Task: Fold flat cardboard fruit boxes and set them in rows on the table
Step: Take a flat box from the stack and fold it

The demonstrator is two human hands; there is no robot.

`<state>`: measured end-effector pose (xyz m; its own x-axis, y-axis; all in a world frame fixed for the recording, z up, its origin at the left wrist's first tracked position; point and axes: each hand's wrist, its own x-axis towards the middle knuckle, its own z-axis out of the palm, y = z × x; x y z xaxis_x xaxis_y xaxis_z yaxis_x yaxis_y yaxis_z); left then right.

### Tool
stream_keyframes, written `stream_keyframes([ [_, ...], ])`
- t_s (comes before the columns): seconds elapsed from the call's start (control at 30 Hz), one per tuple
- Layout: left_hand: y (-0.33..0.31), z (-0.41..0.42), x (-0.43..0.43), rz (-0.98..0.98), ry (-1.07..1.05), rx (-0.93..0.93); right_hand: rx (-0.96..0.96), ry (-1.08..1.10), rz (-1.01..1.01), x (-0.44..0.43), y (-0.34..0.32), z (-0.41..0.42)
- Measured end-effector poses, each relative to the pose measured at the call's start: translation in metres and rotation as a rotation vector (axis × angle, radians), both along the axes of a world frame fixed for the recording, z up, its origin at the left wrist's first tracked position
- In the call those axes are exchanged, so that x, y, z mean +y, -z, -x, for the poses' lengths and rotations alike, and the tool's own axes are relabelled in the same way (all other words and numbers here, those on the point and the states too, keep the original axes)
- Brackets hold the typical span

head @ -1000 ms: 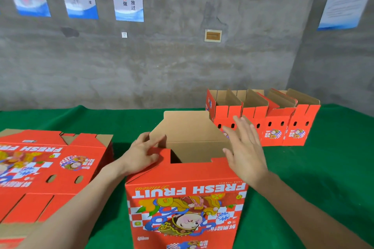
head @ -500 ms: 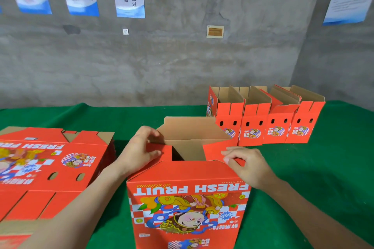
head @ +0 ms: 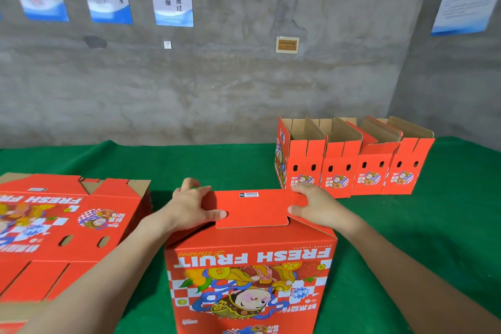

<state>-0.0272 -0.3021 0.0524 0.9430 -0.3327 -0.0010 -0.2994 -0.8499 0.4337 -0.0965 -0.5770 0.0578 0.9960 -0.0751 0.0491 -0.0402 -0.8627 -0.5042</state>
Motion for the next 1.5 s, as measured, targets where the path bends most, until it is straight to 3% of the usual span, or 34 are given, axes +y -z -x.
stream_keyframes([
  [0.2,0.004,0.005,-0.011,-0.130,-0.070,-0.044,0.049,0.088,0.154,0.011,0.008,-0.006],
  [0.43,0.004,0.007,-0.011,-0.121,-0.088,-0.051,0.006,0.034,0.152,0.008,0.015,-0.004],
  [0.5,0.004,0.005,-0.006,-0.023,-0.082,-0.027,-0.018,0.021,-0.001,0.004,0.016,-0.004],
  [0.63,0.009,0.003,0.005,0.314,-0.188,-0.013,-0.113,0.164,-0.602,-0.005,0.016,0.000],
  [0.73,0.016,0.007,0.016,0.580,-0.275,0.133,0.025,0.404,-0.929,-0.012,0.028,0.010],
  [0.8,0.017,0.014,0.023,0.562,-0.298,0.186,0.136,0.472,-1.068,-0.011,0.049,0.023],
  [0.9,0.017,0.018,0.025,0.220,-0.282,0.078,0.251,0.471,-1.030,-0.005,0.078,0.040],
  [0.97,0.014,0.021,0.024,0.195,-0.294,-0.012,0.285,0.411,-1.022,-0.008,0.079,0.046],
  [1.03,0.010,0.022,0.024,0.301,-0.327,-0.103,0.265,0.352,-1.061,-0.012,0.069,0.047],
  [1.13,0.009,0.020,0.029,0.583,-0.409,-0.195,0.200,0.235,-0.958,-0.018,0.052,0.040],
  [1.27,0.015,0.015,0.037,1.156,-0.456,-0.081,0.198,0.056,-0.933,-0.023,0.038,0.042],
  [1.37,0.020,0.020,0.046,1.465,-0.378,0.089,0.099,-0.058,-0.937,-0.024,0.032,0.048],
  [1.43,0.027,0.023,0.051,1.439,-0.284,0.179,0.027,-0.082,-0.867,-0.025,0.030,0.050],
  [1.5,0.035,0.025,0.051,1.264,-0.250,0.158,-0.042,-0.116,-0.770,-0.026,0.033,0.050],
])
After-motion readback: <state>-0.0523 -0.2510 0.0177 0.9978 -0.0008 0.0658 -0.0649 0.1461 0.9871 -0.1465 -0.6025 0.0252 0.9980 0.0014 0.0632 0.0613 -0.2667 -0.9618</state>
